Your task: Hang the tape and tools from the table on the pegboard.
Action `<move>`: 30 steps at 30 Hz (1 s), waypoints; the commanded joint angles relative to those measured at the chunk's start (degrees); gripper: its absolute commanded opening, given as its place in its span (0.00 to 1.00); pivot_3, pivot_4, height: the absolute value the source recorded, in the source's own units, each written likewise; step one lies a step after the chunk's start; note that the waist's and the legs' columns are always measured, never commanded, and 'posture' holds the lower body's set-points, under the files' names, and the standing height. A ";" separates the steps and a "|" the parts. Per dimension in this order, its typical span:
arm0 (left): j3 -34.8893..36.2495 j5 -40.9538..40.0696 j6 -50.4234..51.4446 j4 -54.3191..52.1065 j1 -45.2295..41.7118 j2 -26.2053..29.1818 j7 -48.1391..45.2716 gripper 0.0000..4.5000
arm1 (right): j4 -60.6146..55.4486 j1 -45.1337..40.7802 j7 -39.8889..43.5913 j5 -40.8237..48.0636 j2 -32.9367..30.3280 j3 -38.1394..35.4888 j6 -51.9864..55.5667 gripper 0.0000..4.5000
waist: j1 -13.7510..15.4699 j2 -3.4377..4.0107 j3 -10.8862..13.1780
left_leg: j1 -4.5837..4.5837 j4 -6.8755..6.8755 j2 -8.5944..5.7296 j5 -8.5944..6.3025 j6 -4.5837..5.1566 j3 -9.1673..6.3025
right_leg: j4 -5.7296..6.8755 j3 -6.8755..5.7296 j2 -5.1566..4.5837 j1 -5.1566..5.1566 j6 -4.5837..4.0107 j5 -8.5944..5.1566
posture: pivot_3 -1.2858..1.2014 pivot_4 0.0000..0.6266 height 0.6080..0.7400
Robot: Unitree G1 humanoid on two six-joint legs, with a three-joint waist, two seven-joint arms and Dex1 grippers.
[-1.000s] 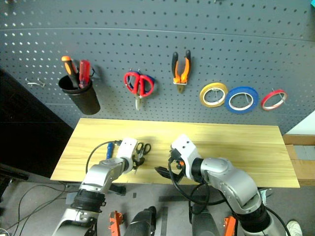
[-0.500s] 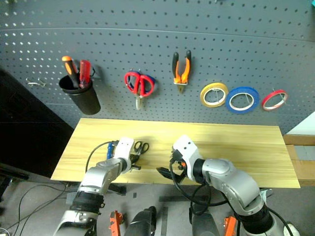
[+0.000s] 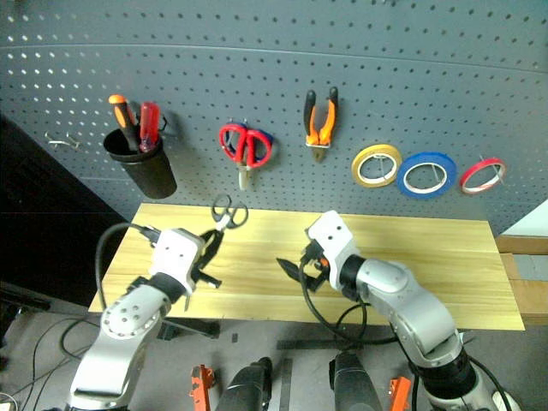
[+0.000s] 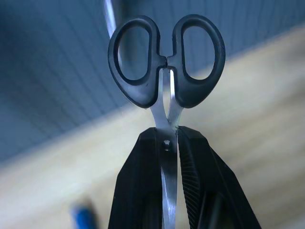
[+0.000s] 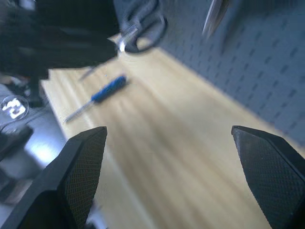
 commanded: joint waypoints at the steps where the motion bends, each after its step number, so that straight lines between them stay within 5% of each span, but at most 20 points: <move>1: 1.59 1.86 -5.83 -5.15 -2.53 0.60 0.92 0.05 | -0.07 -1.70 1.02 1.65 0.38 -2.62 -1.42 1.00 | 0.06 0.00 0.00 | 0.00 -0.01 0.00 0.00 0.00 0.00 | 0.00 -0.01 0.00 0.00 0.00 0.00 | 0.47 0.42 1.00; 14: 0.44 1.23 -7.57 6.38 -15.90 0.80 -1.70 0.05 | 1.99 -4.32 0.49 1.07 0.18 -3.27 -1.95 1.00 | -0.16 0.00 0.00 | -0.02 0.03 0.00 0.00 0.02 -0.01 | 0.10 -0.03 0.04 -0.02 -0.07 0.05 | 0.46 0.43 1.00; 30: 0.12 1.20 -8.44 12.35 -18.97 -0.72 -1.14 0.05 | 1.94 -11.40 -0.40 3.55 4.60 -6.09 -3.10 1.00 | -0.22 0.00 0.01 | -0.02 0.04 -0.01 0.00 0.02 -0.04 | 0.16 -0.04 0.04 -0.03 -0.25 0.16 | 0.46 0.43 1.00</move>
